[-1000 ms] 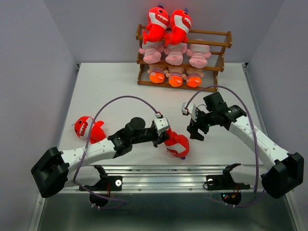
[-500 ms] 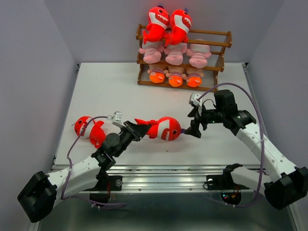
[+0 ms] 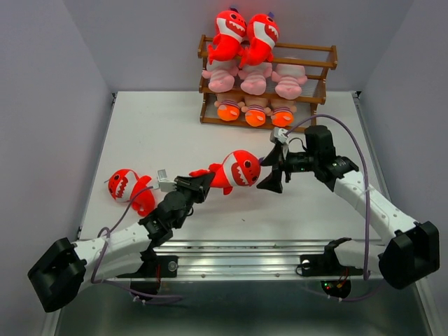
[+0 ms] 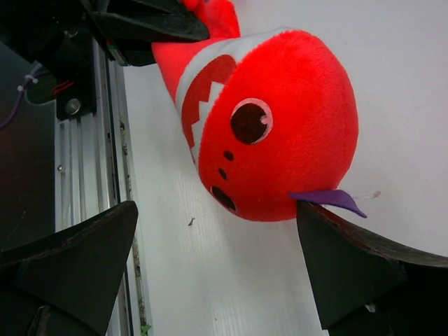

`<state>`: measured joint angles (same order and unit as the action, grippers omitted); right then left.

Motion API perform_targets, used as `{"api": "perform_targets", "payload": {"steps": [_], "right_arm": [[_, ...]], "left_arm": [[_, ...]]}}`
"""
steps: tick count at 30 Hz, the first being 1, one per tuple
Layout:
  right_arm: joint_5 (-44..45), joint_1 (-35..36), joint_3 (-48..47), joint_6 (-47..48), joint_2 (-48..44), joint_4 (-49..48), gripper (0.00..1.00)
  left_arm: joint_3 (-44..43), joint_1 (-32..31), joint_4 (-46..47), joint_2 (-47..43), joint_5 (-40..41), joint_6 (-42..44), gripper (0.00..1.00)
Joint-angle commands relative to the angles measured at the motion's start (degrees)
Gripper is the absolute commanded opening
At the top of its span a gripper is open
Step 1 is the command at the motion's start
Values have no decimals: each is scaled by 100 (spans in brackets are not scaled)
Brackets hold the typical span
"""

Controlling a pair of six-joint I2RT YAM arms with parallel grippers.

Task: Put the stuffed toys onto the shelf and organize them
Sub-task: Pass the stuffed toy from the left arm to the right

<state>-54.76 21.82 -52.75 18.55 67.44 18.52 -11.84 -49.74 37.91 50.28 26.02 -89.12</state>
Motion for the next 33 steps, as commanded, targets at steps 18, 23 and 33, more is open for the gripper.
{"api": "perform_targets", "payload": {"steps": [18,23,33], "right_arm": [[828,-12,-51,-1670,859,-1764,72],[555,-12,-60,-1556,745,-1677,16],[932,-64,151,86,-73,-377,1]], "left_arm": [[-758,-563,1386,1185,501,-580,0],[-882,-634,1403,1379,448,-405,0],[-759,-616,895,257,-104,2589,86]]}}
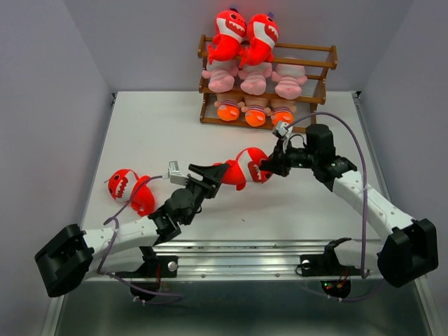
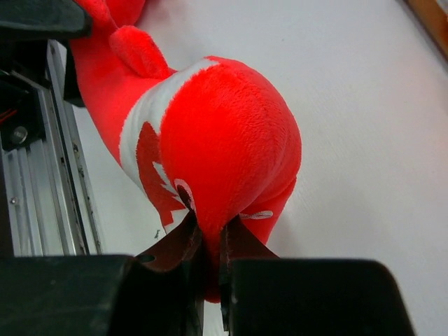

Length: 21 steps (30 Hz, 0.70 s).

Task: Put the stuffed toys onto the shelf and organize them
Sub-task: Pass the stuffed toy from the left arm to the right

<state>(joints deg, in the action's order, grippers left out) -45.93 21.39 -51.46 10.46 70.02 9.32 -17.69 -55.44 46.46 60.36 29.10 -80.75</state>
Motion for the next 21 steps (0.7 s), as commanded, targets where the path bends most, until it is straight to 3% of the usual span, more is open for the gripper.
{"api": "perform_targets", "payload": {"steps": [1,4,9,15,21], "right_arm": [[101,-21,40,1018,-383,631,1],[242,-21,119,1510,-585,948,1],[208,-73,75,2196,-744,1641,1],[67,-73,-267,2856,-682,2292,1],[40,-73,-514,3059,-779,2522,1]], "left_arm": [[-190,-37,-144,-901,-484,2130,88],[-497,7,-1668,-1447,-897,4340,95],[-1042,42,-2948,-1940,-1792,6534,99],[-1377,130,-3687,-1897,-3215,7889,99],[-1412,411,-3592,-1467,-4709,8049,99]]}}
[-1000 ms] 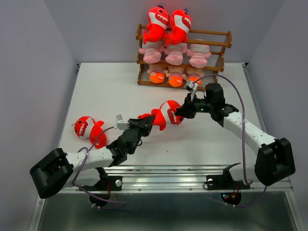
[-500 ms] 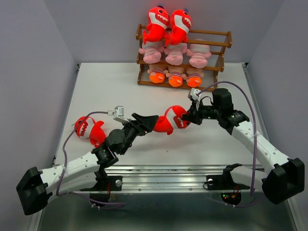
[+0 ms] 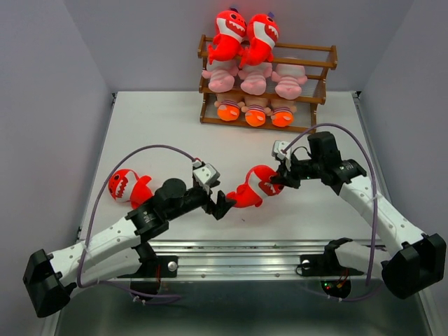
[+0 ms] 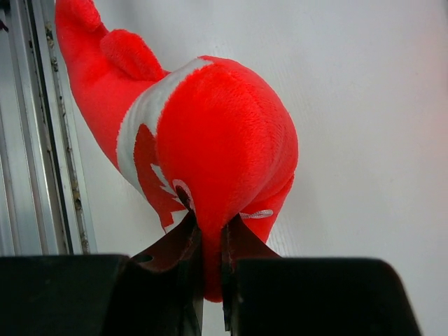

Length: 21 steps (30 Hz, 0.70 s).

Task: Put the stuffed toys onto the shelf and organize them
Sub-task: Pass the stuffed toy from the right arm to the left

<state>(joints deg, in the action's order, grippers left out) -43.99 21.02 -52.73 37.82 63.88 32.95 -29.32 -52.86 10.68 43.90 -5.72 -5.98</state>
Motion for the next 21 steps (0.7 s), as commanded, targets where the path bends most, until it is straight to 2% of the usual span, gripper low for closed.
{"api": "perform_targets", "payload": {"steps": [1,6,10,14,17,19,20,21], "right_arm": [[-145,-36,-405,331,-182,159,1],[-154,-36,-457,278,-227,177,1],[-224,-36,-484,234,-227,168,1],[-338,-36,-528,164,-218,168,1],[-356,-36,-545,146,-226,168,1],[-347,-36,-545,120,-244,168,1],[-347,-36,-545,120,-244,168,1],[-347,-36,-554,103,-253,177,1]], "left_arm": [[-232,249,39,206,-1352,571,98],[5,434,698,356,-2143,343,95],[41,470,936,575,-2320,194,90],[-38,487,1015,918,-2443,71,78],[-117,487,980,1173,-2478,35,73],[-188,487,936,1261,-2382,79,65],[-188,487,936,1279,-2321,88,65],[-214,487,893,1279,-2190,97,60]]}}
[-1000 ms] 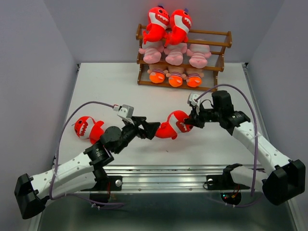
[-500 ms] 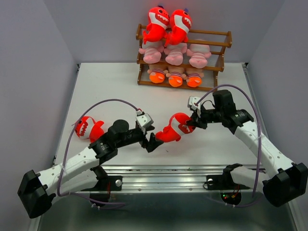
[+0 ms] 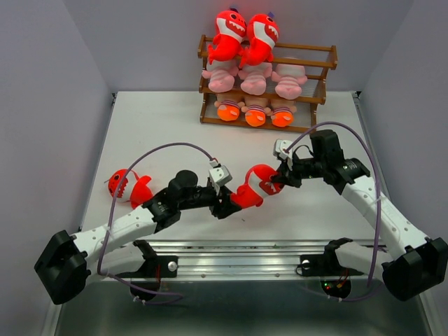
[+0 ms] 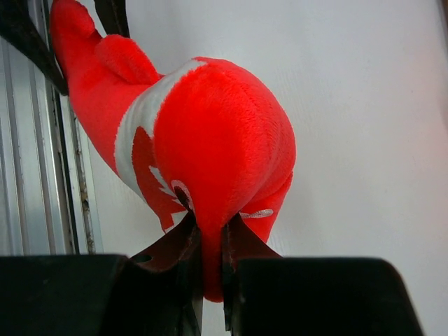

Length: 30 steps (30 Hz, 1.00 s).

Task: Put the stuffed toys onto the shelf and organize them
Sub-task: Pass the stuffed toy from the right arm to the left

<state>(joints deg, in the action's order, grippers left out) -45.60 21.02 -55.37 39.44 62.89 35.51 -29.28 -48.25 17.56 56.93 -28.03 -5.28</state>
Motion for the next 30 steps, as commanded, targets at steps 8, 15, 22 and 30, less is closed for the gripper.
{"api": "perform_targets", "payload": {"steps": [8,15,22,30], "right_arm": [[-212,-36,-202,-130,-181,-88,1],[612,-36,-105,-744,-383,-551,89],[2074,-1326,-114,-2307,-462,-1492,100],[1083,-2478,580,-3566,39,-2470,100]], "left_arm": [[-122,35,335,-357,728,-26,0],[54,271,274,-937,1396,-315,0],[-200,624,72,-1184,1625,-457,0],[-2148,668,37,-44,1889,-369,0]]}}
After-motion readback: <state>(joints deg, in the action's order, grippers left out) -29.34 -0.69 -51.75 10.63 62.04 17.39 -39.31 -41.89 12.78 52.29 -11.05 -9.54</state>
